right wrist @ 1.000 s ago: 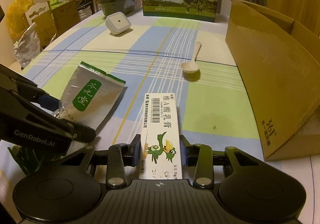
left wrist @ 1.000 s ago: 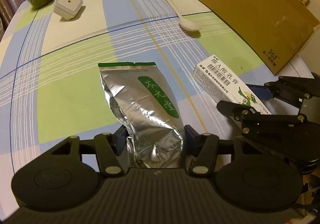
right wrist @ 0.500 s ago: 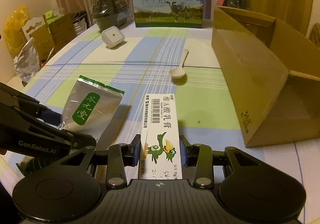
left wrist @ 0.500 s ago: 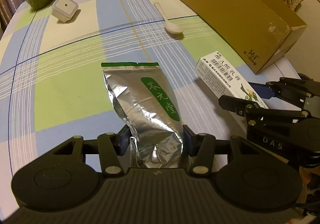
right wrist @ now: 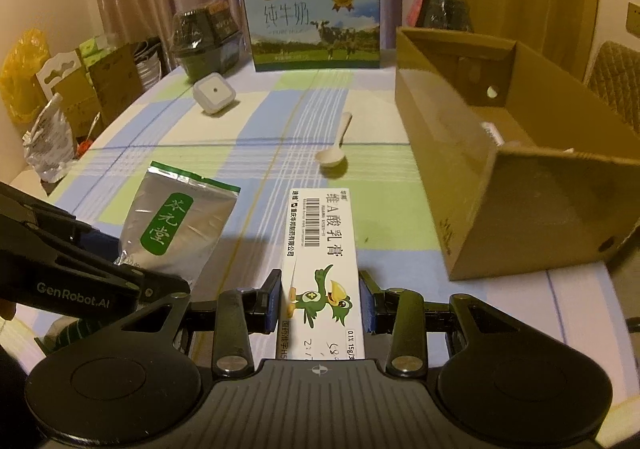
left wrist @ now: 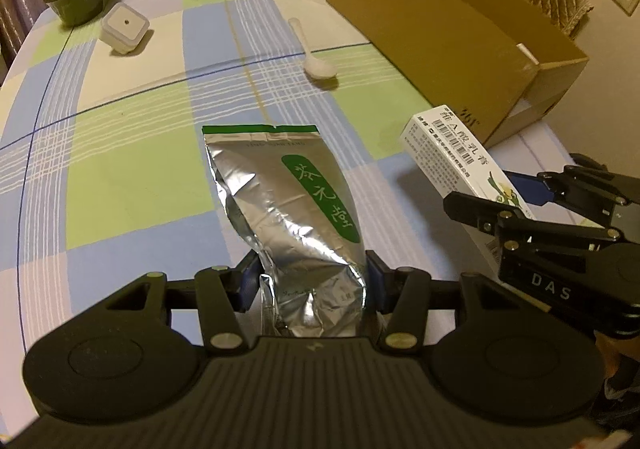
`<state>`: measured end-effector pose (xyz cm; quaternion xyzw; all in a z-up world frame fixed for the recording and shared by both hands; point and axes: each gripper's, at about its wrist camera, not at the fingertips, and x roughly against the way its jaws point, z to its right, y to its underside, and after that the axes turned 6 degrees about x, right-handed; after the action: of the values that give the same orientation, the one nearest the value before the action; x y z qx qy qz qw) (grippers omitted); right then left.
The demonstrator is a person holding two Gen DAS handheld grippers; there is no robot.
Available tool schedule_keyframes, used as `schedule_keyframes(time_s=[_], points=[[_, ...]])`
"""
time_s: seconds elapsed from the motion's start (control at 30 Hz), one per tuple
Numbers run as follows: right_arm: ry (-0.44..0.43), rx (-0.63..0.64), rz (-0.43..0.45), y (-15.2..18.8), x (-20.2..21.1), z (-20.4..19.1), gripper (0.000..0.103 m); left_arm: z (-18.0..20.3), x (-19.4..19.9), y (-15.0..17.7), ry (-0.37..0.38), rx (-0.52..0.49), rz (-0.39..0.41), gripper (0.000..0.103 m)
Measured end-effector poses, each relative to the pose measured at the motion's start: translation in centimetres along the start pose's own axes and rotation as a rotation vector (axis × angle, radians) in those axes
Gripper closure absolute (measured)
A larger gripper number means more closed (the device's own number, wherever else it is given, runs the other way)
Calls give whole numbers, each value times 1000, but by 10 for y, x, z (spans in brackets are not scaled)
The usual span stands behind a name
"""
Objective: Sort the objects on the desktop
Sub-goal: 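Carry the foil bag and white carton toward the cardboard box with both tools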
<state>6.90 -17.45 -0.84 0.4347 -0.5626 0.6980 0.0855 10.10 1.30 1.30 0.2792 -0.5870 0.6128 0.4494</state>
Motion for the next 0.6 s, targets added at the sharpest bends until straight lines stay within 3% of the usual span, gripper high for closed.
schedule_keyframes(time_s=[0.6], points=[[42, -16, 79, -22, 58, 23, 67, 34, 50, -20, 20, 13, 85, 56]])
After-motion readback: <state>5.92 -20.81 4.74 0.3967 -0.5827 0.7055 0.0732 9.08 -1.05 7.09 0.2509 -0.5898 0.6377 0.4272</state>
